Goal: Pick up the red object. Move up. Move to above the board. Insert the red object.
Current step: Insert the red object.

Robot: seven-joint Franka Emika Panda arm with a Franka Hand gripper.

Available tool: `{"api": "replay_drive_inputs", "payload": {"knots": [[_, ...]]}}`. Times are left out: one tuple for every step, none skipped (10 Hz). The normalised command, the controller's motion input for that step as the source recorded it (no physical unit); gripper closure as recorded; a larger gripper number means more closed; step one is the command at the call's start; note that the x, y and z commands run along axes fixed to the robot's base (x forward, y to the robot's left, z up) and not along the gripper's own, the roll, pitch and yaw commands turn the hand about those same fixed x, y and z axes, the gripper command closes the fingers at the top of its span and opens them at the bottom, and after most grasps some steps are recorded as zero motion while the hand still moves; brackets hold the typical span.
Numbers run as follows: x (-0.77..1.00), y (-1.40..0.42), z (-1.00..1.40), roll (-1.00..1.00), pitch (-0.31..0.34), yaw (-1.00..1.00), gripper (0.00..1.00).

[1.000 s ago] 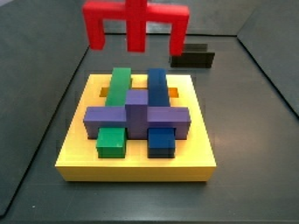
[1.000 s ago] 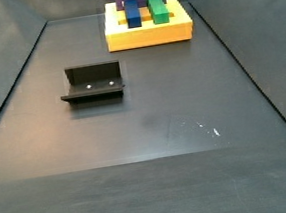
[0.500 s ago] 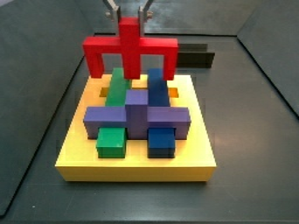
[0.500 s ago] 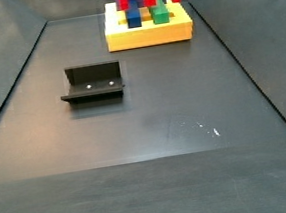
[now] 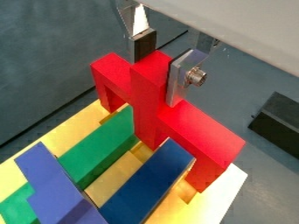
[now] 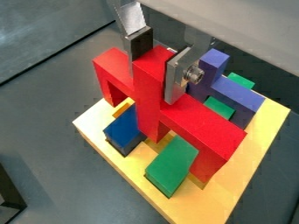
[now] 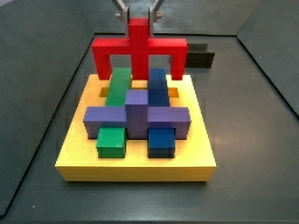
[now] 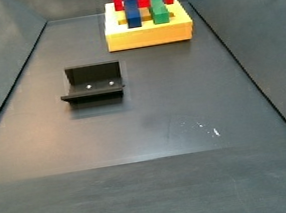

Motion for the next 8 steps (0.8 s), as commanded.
{"api": "replay_drive_inputs", "payload": {"knots": [[0.13, 0.00, -0.12, 0.18, 0.013, 0.05, 1.00], [0.12, 0.00, -0.13, 0.15, 0.000, 0.03, 1.00], [0.03, 0.00, -0.25, 0.18, 0.000, 0.00, 1.00], [0.00, 0.00, -0.23, 0.13, 0.000, 0.00, 1.00], [0.00, 0.00, -0.23, 0.12, 0.000, 0.00, 1.00], [0.07, -0.02, -0.19, 0.06, 0.000, 0.00, 1.00], [0.12, -0.03, -0.17, 0.03, -0.007, 0.00, 1.00], [0.13, -0.01, -0.15, 0.03, 0.000, 0.00, 1.00]]}}
